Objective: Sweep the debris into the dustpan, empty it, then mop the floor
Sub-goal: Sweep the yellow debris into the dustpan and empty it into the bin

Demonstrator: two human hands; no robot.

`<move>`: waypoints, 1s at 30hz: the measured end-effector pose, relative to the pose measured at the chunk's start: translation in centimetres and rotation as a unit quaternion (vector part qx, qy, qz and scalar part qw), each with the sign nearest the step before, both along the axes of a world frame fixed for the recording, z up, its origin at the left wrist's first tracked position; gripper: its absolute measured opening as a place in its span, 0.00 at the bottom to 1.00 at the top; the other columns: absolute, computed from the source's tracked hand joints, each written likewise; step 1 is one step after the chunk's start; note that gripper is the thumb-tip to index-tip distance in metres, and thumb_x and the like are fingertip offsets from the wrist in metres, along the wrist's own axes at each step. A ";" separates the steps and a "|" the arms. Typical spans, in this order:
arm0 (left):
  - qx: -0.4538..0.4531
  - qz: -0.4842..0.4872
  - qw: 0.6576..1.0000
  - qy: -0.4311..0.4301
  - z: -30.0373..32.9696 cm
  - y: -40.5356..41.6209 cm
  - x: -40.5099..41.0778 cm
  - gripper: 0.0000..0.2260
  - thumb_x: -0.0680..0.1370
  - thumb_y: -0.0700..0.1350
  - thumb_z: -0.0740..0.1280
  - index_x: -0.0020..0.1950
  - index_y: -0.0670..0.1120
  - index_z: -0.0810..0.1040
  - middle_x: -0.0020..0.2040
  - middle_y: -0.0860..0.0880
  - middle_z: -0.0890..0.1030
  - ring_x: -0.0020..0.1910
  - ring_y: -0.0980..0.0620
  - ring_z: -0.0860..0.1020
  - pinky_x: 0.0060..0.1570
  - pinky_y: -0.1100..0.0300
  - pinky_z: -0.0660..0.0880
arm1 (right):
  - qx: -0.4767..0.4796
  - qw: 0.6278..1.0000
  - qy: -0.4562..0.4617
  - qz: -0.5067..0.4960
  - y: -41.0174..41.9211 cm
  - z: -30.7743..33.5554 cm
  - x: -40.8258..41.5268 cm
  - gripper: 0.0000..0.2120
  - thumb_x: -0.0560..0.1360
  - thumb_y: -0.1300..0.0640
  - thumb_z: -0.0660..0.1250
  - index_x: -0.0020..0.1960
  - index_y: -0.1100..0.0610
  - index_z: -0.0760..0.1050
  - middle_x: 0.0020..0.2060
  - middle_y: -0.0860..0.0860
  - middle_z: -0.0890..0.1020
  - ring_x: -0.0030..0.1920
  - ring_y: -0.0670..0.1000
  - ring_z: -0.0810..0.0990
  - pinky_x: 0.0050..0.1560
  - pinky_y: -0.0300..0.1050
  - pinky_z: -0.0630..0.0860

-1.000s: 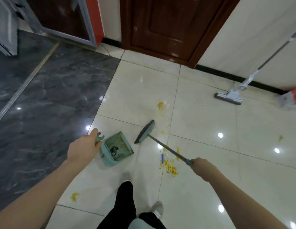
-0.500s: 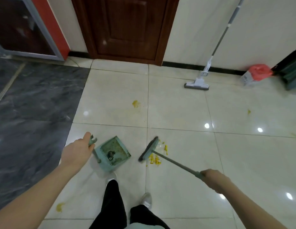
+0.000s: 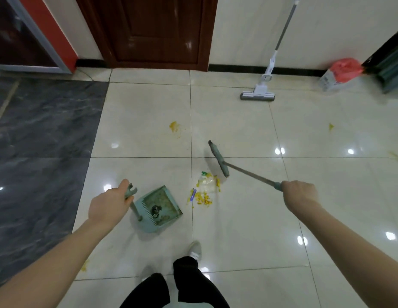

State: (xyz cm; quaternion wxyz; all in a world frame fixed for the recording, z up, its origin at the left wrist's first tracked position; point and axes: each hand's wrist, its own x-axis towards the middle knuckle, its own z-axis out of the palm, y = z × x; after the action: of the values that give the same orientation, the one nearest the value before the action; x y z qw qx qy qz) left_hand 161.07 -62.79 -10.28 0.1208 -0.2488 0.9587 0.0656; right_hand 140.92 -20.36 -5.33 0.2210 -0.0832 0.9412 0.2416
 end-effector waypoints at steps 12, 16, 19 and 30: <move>0.101 0.017 0.994 0.023 -3.1 0.9 6.3 0.11 0.78 0.51 0.65 0.55 0.47 0.67 0.39 0.44 0.81 0.35 0.40 0.78 0.29 0.56 0.68 | -0.187 0.897 -0.240 -0.321 -6.3 -7.9 5.5 0.18 0.80 0.65 0.59 0.69 0.58 0.67 0.33 0.55 0.71 0.24 0.51 0.69 0.23 0.38 0.69; 0.123 0.022 0.992 0.023 -3.3 2.0 7.8 0.11 0.78 0.51 0.64 0.55 0.47 0.68 0.40 0.43 0.81 0.38 0.39 0.79 0.31 0.56 0.68 | -0.214 0.875 -0.257 -0.350 -7.3 -8.8 9.3 0.19 0.79 0.66 0.60 0.69 0.58 0.69 0.36 0.56 0.72 0.25 0.52 0.71 0.22 0.37 0.69; 0.138 0.021 0.990 0.026 -3.5 2.9 7.9 0.11 0.79 0.50 0.63 0.56 0.46 0.67 0.41 0.43 0.81 0.36 0.41 0.77 0.31 0.56 0.68 | -0.216 0.870 -0.284 -0.341 -8.0 -8.4 12.0 0.22 0.77 0.68 0.60 0.69 0.57 0.69 0.37 0.57 0.73 0.26 0.52 0.71 0.25 0.39 0.71; 0.143 0.013 0.989 0.039 -3.0 2.2 6.9 0.11 0.80 0.48 0.61 0.58 0.46 0.66 0.40 0.44 0.77 0.33 0.44 0.72 0.31 0.56 0.69 | -0.145 0.913 -0.331 -0.188 -7.6 -3.0 20.4 0.31 0.74 0.68 0.55 0.73 0.45 0.67 0.42 0.52 0.72 0.25 0.51 0.72 0.23 0.41 0.71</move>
State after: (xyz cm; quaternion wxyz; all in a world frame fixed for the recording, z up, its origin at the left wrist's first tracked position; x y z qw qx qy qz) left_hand 168.01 -60.63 -13.26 0.1171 -0.2391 0.9401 0.2129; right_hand 161.37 -27.92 -8.36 0.5464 -0.0112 0.8373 0.0148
